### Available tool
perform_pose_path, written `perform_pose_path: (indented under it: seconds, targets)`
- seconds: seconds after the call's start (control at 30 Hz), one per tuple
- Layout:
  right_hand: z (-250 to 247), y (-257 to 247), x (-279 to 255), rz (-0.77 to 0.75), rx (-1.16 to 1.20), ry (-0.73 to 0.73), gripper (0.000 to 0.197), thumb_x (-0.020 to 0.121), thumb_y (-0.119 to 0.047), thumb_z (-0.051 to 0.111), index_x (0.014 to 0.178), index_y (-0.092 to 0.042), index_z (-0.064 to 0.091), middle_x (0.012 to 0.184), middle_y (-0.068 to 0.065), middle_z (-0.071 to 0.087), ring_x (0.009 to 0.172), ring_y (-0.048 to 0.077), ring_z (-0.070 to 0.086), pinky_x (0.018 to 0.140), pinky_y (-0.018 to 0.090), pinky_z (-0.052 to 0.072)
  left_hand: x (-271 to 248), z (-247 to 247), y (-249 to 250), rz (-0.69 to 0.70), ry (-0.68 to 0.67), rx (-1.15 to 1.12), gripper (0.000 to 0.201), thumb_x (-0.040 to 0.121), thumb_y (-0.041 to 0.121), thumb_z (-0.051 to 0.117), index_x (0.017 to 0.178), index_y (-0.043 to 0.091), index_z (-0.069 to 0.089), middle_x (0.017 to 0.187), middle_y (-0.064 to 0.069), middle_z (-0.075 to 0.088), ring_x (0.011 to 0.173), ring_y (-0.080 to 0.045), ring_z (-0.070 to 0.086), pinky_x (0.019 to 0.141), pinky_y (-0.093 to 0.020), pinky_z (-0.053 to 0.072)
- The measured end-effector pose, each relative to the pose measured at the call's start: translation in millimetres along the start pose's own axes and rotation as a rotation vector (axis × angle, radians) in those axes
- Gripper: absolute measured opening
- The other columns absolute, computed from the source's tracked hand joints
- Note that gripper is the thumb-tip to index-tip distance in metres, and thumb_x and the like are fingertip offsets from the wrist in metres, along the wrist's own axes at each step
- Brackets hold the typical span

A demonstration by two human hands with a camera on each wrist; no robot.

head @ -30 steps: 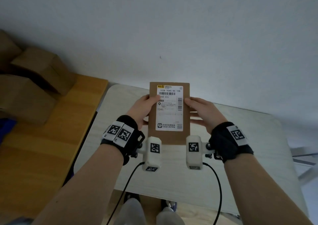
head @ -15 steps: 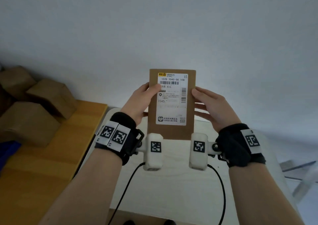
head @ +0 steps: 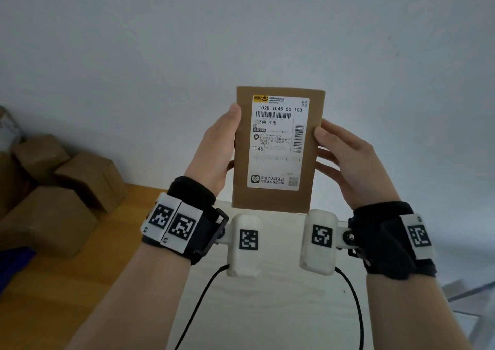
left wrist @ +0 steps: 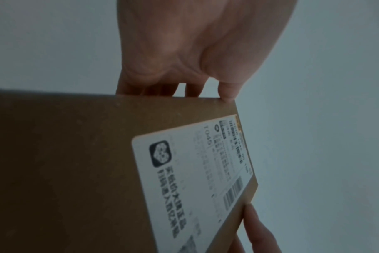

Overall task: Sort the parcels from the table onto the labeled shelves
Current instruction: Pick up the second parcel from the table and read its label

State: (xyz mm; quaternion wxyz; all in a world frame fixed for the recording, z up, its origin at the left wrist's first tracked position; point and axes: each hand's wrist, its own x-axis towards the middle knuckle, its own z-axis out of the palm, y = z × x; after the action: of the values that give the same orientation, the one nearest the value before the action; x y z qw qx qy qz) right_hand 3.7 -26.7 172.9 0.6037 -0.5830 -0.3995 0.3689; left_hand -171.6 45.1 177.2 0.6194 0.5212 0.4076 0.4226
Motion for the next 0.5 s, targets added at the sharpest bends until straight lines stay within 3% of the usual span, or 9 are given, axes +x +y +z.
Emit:
perform_pose_path:
  seconds: [0.07,0.2,0.33,0.5]
  targets:
    - [0.8,-2.2,0.7,-0.014,0.008,-0.002,0.035,0.091,-0.026,0.061,0.125,-0.025,0.065,0.101,-0.008,0.076,0.091,0.006,0.070,0.077,0.022,0.054,-0.3,-1.3,2.9,0.010,-0.005,0.000,0.048,0.102,0.050,0.031,0.120,0.022,0.065,0.087,0.013,0.068,0.089,-0.010,0.062,0.074,-0.029,0.047]
    - [2.8,-5.8,1.5,-0.029,0.011,-0.009,0.032,0.091,-0.026,0.060,0.122,-0.027,0.067,0.095,-0.011,0.077,0.086,0.002,0.071,0.072,0.018,0.053,0.1,-3.8,5.9,0.014,-0.018,-0.023,0.043,0.101,0.050,0.033,0.116,0.025,0.065,0.087,0.014,0.068,0.096,-0.012,0.061,0.077,-0.030,0.046]
    - [6.5,-7.8,2.8,-0.034,0.015,-0.015,0.035,0.090,-0.025,0.061,0.125,-0.026,0.066,0.102,-0.006,0.077,0.093,0.006,0.070,0.077,0.022,0.053,1.1,-7.4,7.5,0.016,-0.007,-0.057,0.041,0.101,0.049,0.035,0.114,0.023,0.065,0.080,0.014,0.067,0.088,-0.011,0.060,0.072,-0.029,0.045]
    - [10.7,-8.2,4.3,-0.029,0.022,-0.024,0.040,0.089,-0.024,0.063,0.129,-0.024,0.063,0.105,-0.001,0.076,0.094,0.006,0.070,0.075,0.019,0.054,2.8,-10.9,5.3,0.019,0.024,-0.099,0.040,0.100,0.051,0.035,0.093,0.028,0.067,0.065,0.018,0.069,0.080,-0.010,0.059,0.072,-0.030,0.044]
